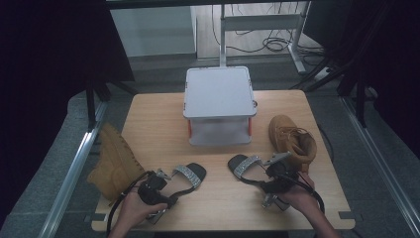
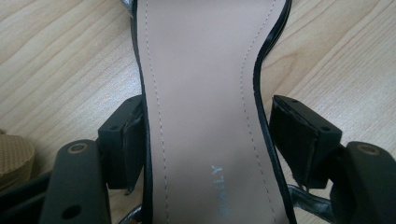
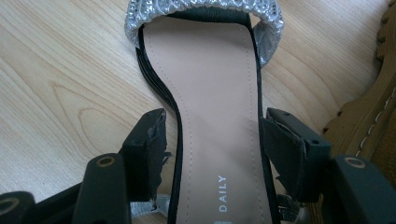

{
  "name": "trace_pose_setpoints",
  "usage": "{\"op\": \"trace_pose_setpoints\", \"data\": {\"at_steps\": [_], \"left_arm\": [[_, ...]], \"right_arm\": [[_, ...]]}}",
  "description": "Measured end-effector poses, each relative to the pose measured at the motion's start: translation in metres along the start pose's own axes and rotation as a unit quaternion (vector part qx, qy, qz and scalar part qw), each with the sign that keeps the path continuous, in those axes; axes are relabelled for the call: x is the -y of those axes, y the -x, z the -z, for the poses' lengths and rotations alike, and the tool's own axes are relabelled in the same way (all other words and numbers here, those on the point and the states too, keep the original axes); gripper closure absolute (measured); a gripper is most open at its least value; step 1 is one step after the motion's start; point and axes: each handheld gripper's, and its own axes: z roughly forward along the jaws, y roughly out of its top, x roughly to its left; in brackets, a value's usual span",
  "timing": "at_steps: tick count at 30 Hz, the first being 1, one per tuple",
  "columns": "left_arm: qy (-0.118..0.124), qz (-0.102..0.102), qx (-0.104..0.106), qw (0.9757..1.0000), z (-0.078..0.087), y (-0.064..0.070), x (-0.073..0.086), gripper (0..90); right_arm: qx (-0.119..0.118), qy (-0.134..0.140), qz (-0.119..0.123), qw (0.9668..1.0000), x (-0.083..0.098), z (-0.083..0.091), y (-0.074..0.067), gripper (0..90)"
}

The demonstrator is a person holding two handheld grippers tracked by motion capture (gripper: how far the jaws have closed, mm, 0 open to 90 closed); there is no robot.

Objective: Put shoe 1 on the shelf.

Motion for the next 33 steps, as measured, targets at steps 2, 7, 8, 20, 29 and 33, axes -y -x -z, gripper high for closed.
{"op": "trace_pose_setpoints", "data": {"at_steps": [2, 7, 8, 20, 29, 33], "left_arm": [[0.001, 0.001, 0.002, 1.0, 0.0, 0.0, 0.0, 30.4], [-0.001, 0.0, 0.004, 1.0, 0.0, -0.001, 0.0, 30.0], [-0.001, -0.001, 0.004, 1.0, 0.0, 0.0, 0.0, 30.1], [0.0, 0.002, 0.009, 1.0, -0.001, -0.002, 0.0, 29.7], [0.002, 0.005, 0.015, 0.9999, -0.001, -0.003, 0.001, 29.7], [-0.004, 0.006, 0.016, 0.9999, -0.001, -0.003, 0.001, 29.8]], "right_arm": [[0.001, -0.005, 0.001, 1.0, -0.002, 0.0, 0.0, 39.5], [0.003, -0.016, -0.006, 0.9999, -0.006, -0.002, 0.001, 38.0], [0.004, -0.017, -0.006, 0.9998, -0.006, -0.003, 0.001, 37.8], [-0.004, -0.051, -0.019, 0.9985, -0.001, -0.015, 0.003, 34.5], [-0.014, -0.065, -0.023, 0.9975, -0.002, -0.021, 0.007, 36.2], [-0.008, -0.076, -0.018, 0.9969, -0.002, -0.024, 0.006, 37.7]]}}
